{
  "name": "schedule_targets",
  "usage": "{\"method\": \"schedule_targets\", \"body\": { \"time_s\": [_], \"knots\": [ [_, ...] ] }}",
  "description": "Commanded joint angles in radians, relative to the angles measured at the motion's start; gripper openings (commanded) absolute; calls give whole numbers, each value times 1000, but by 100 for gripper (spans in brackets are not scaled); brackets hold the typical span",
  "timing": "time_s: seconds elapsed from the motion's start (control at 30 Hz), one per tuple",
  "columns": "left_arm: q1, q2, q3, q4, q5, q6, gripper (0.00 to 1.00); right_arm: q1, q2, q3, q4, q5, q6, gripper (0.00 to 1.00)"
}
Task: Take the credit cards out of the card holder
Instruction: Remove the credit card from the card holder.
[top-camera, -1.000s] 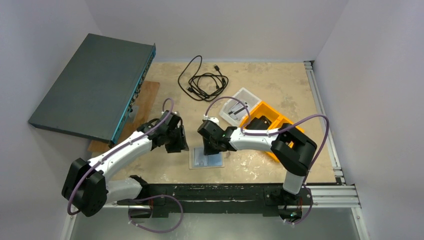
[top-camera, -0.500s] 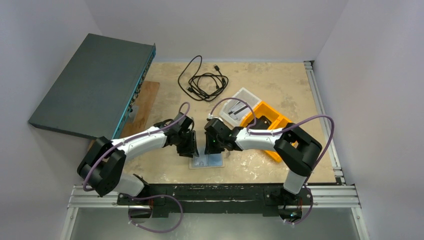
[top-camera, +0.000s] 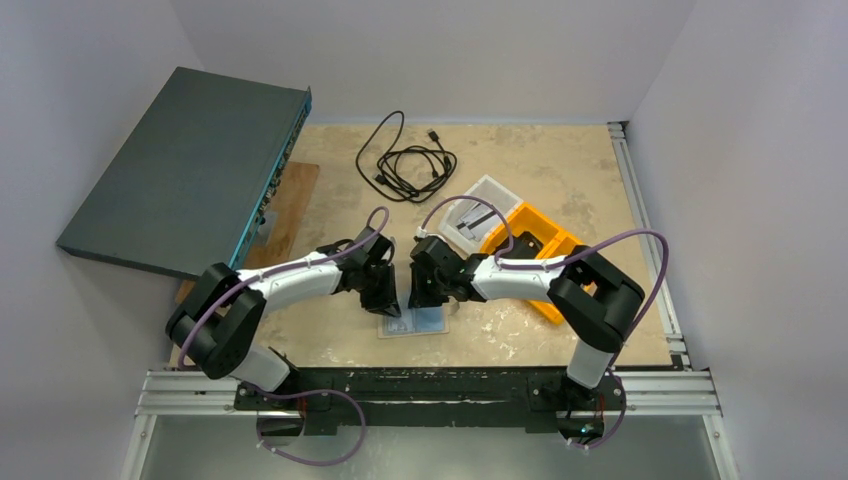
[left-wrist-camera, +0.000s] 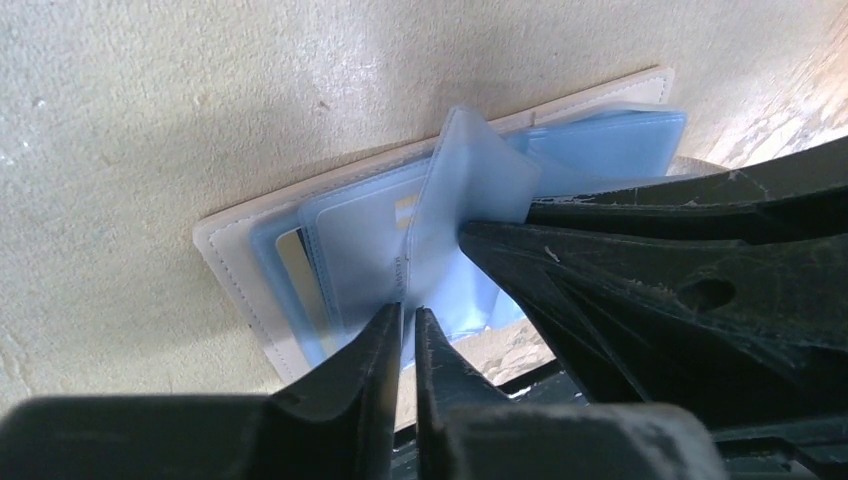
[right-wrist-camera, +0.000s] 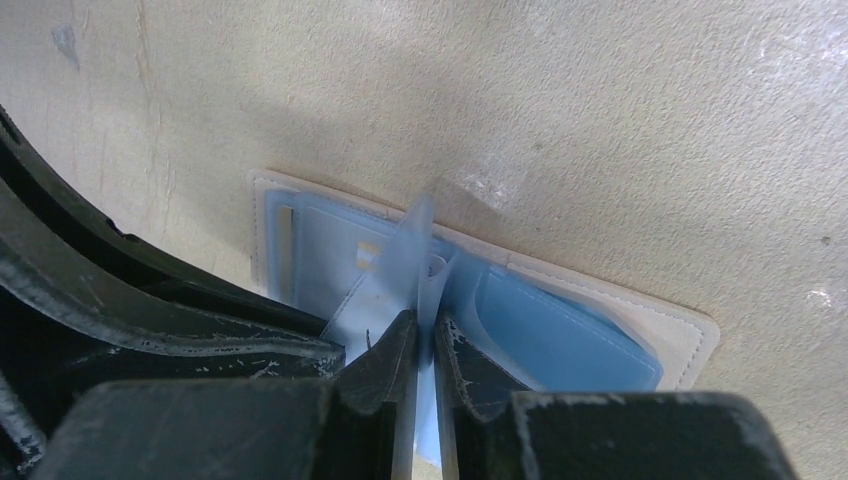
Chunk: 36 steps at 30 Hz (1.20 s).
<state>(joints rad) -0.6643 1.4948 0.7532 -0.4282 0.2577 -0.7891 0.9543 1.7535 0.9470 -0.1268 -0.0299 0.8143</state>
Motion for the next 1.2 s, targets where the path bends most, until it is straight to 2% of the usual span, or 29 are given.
{"method": "schedule_targets", "body": {
  "time_s": [0.0,0.03,0.2,0.37,0.43,0.63,0.87,1.17],
  "knots": [
    [-6,-5,7,25,-9,8,3,2,12,-27,-13,10,0,12],
    [-7,-10,7,16,-19,5,0,0,2,-25,-14,9,-2,15],
    [-6,-61,4,-23,-58,-3,0,-2,-76,17,-52,14,-18,29],
    [-17,-133,-6,-26,-61,-5,0,-8,-155,46,-107,43,-33,48],
    [-33,-153,-1,-22,-53,-7,0,-22,-182,44,-131,71,-33,51],
    [-92,-116,30,30,-28,-20,11,-80,-281,-11,-176,130,-25,53],
    [-132,-19,101,84,-1,-19,34,-116,-394,-101,-215,171,0,54],
    [-159,94,192,119,41,-28,50,-133,-483,-156,-258,206,26,54]
  ]
}}
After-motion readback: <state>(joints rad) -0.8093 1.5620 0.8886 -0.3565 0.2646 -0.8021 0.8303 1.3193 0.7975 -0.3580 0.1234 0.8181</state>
